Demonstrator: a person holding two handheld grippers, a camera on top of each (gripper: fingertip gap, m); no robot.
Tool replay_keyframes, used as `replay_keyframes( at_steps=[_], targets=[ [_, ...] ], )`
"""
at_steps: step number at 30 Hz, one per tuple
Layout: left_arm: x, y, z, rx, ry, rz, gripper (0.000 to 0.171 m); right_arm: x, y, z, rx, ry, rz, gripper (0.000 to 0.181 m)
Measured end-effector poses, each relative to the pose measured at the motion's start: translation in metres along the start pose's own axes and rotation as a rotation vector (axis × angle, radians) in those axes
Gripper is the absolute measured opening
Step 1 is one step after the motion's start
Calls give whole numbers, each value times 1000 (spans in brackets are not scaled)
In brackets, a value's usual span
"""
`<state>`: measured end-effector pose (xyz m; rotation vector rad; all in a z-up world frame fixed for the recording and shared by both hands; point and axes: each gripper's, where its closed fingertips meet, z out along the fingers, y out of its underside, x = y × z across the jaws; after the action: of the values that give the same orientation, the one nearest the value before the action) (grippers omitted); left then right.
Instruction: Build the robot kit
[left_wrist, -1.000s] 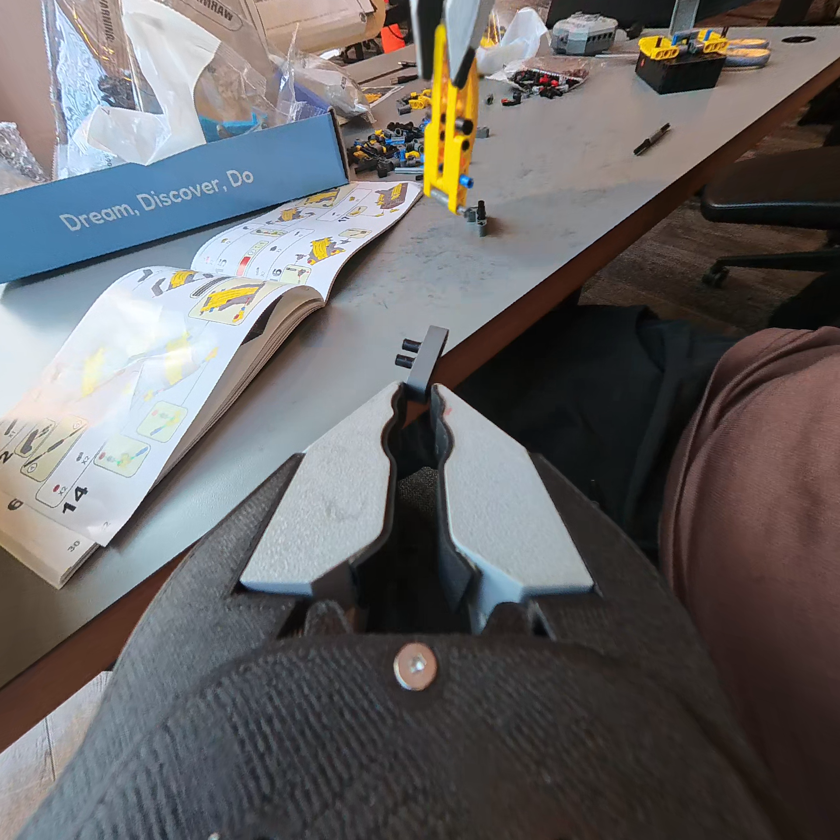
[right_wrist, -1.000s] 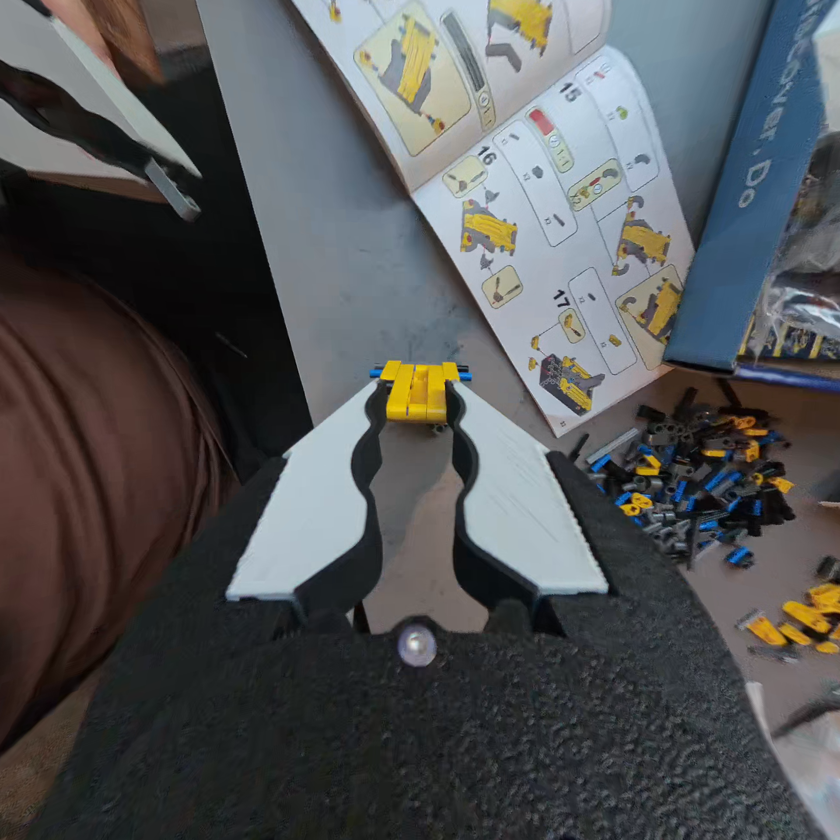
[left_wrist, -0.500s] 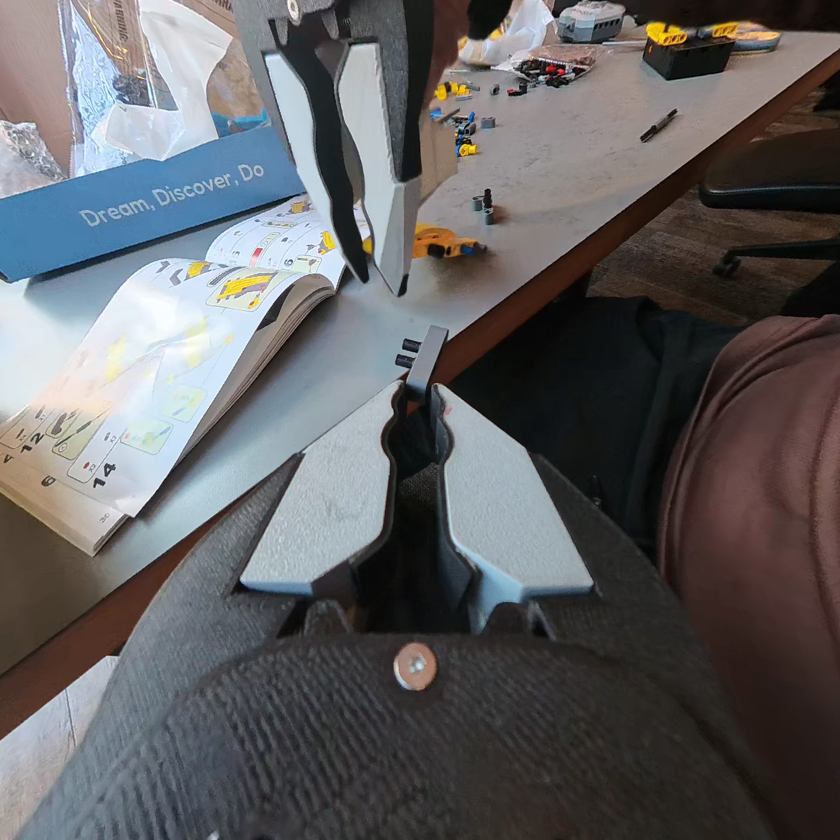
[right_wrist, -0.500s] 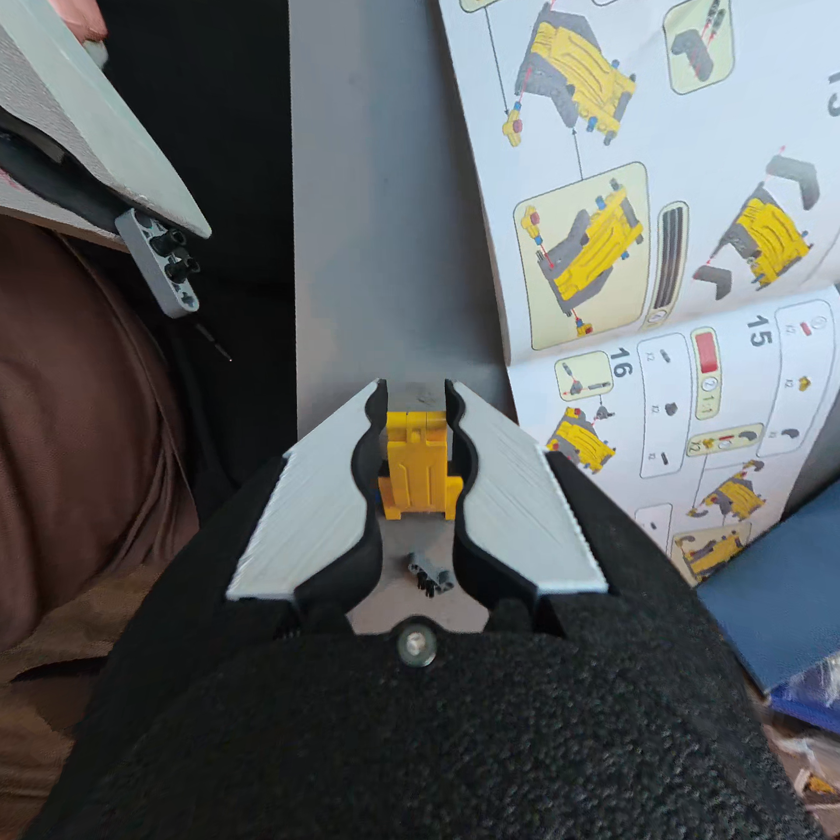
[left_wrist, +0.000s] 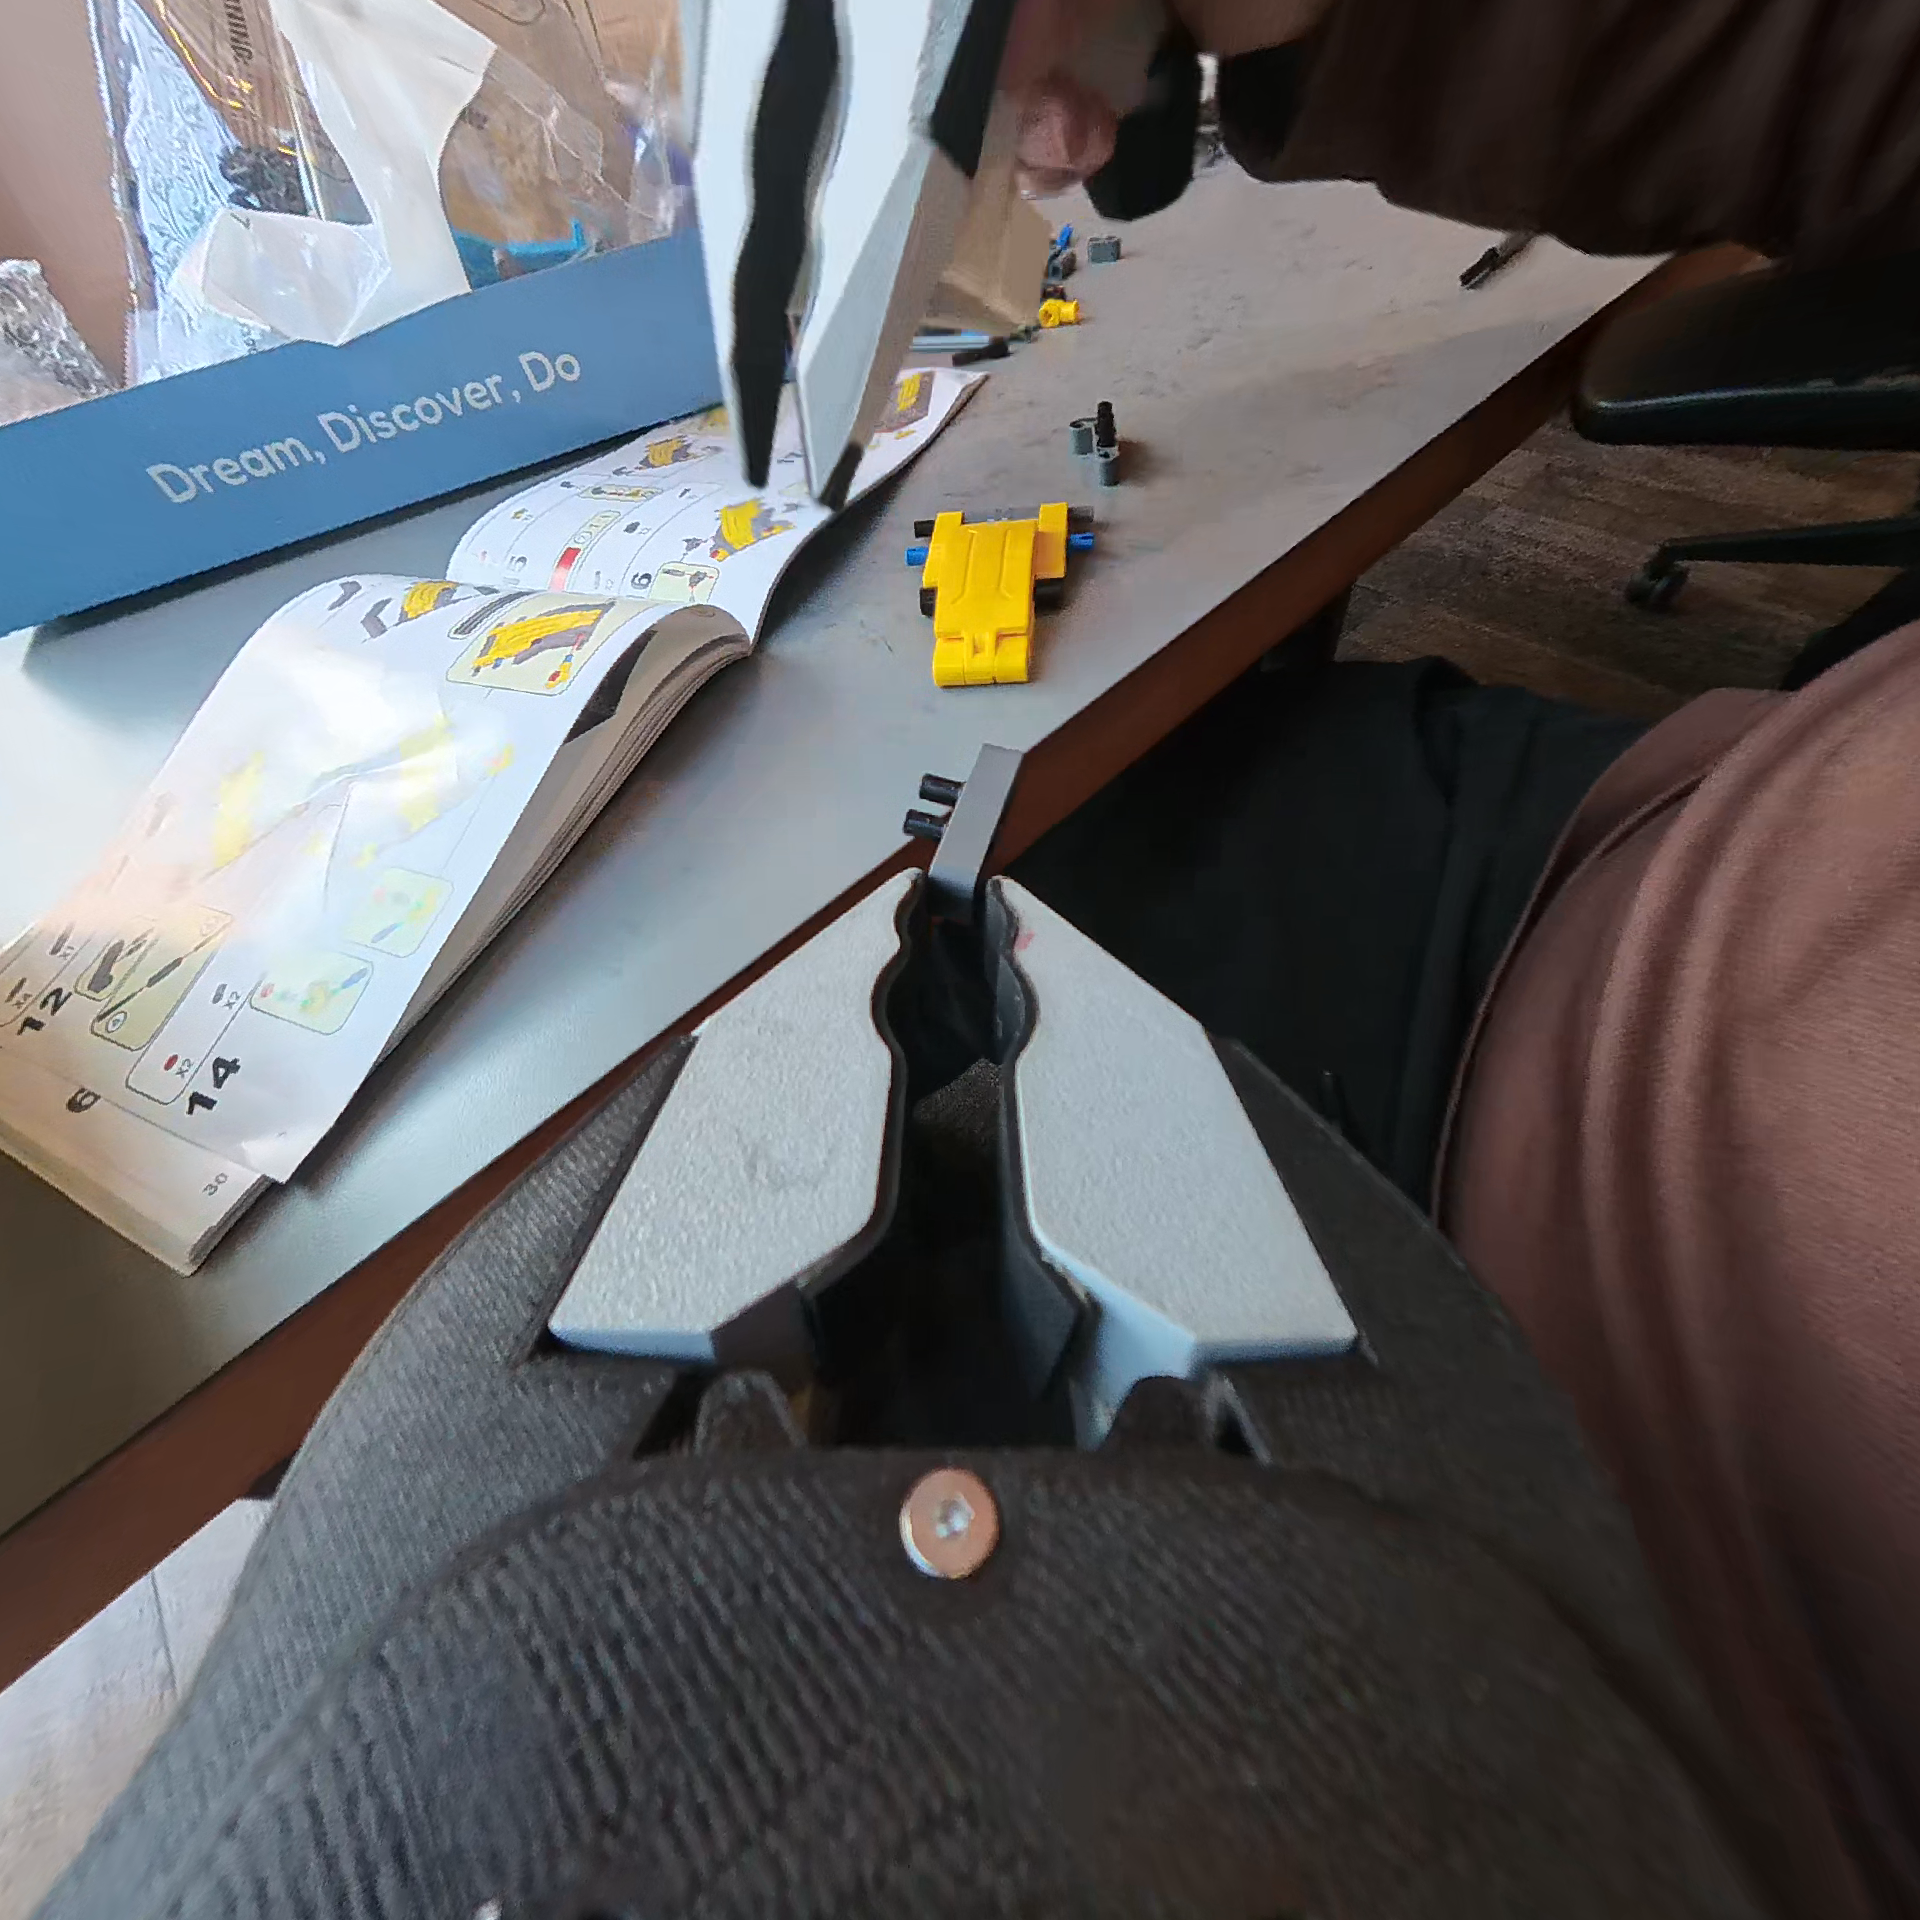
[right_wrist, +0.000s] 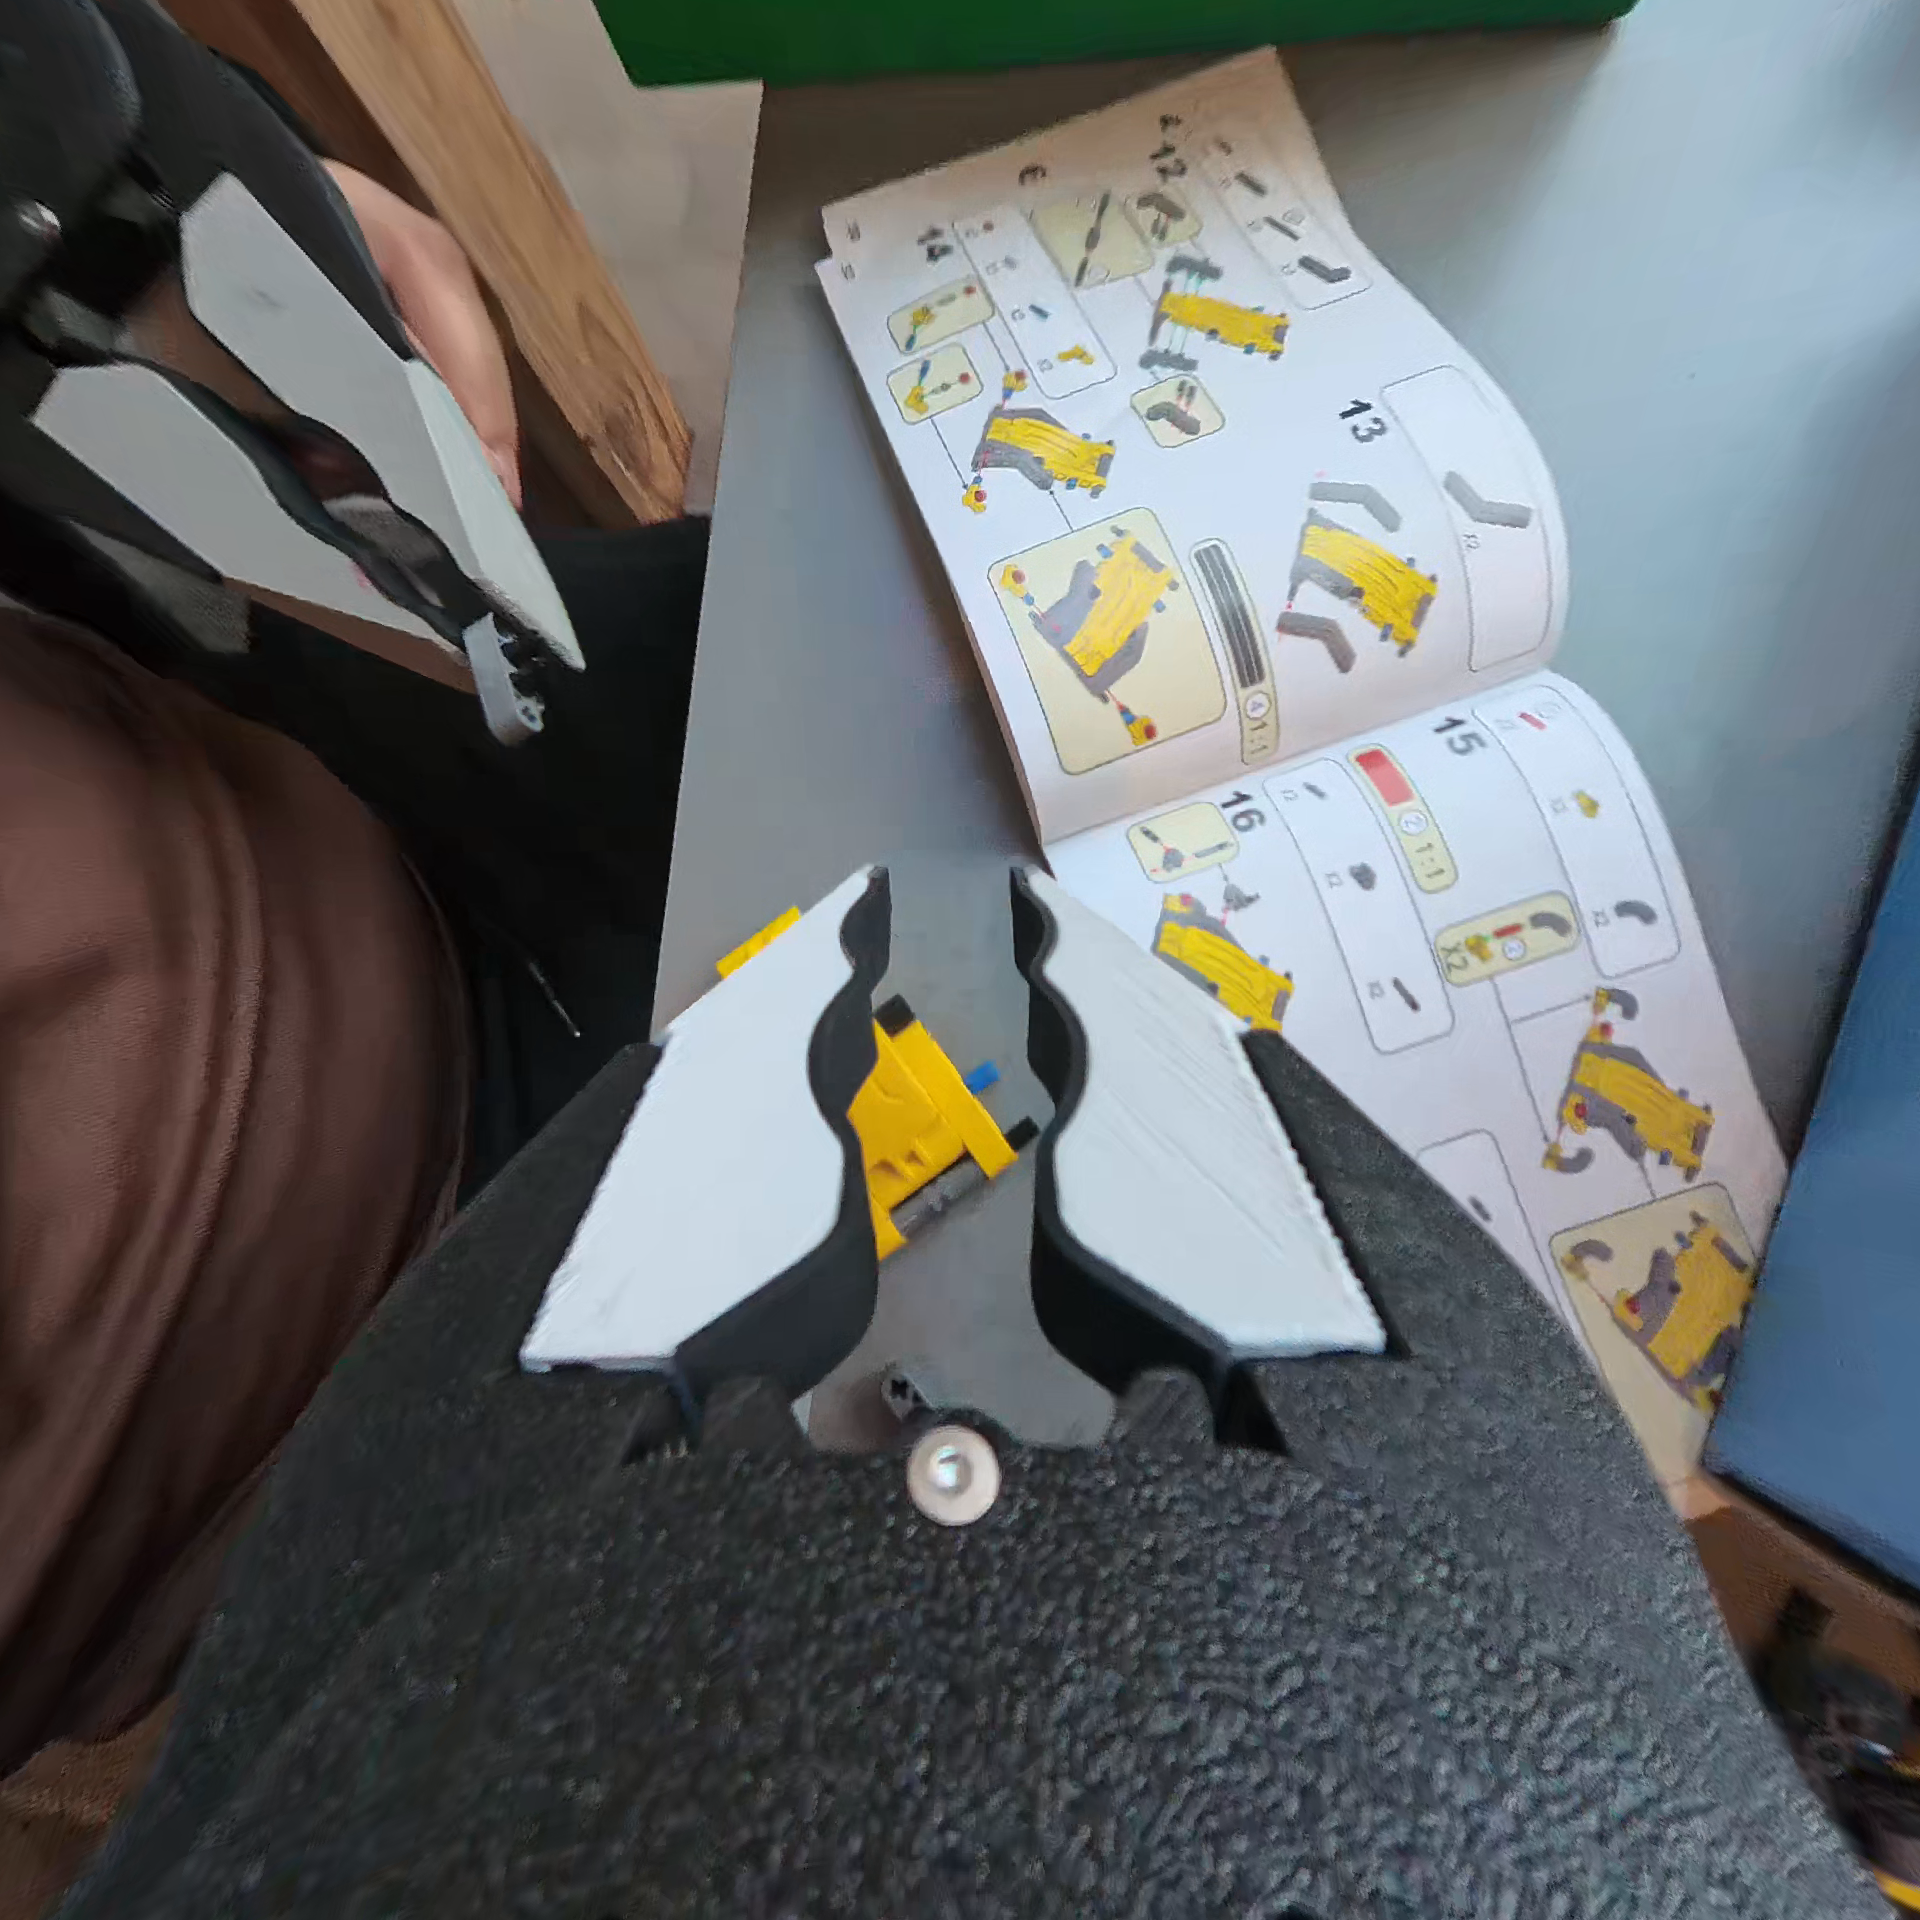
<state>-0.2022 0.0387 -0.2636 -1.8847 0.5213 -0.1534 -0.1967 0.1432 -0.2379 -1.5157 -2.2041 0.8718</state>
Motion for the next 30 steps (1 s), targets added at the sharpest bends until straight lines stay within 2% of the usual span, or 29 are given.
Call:
replay_keyframes(
  at_steps=[3,6,9,13,16,21,24,30],
  targets=[
    [-3,-5,0,26,0,-5,7,-3,5,-15,131,-42,36,23],
    [-10,-14,0,45,-71,102,7,-24,4,-23,235,-131,36,23],
    [-7,-26,-2,104,-96,183,7,-54,-10,-26,364,-230,-4,23],
    [-1,-32,0,128,-121,237,7,-88,-28,-14,424,-274,-88,24],
    [6,-26,6,86,-105,260,7,-100,-31,-3,405,-198,-207,24],
    [13,-25,5,84,-77,231,7,-102,-23,13,346,-26,-399,16],
    [10,-21,2,67,-81,208,7,-100,-27,16,387,12,-402,16],
    [-2,-19,-6,73,-95,157,7,-92,-33,17,429,-3,-359,16]
  ],
)
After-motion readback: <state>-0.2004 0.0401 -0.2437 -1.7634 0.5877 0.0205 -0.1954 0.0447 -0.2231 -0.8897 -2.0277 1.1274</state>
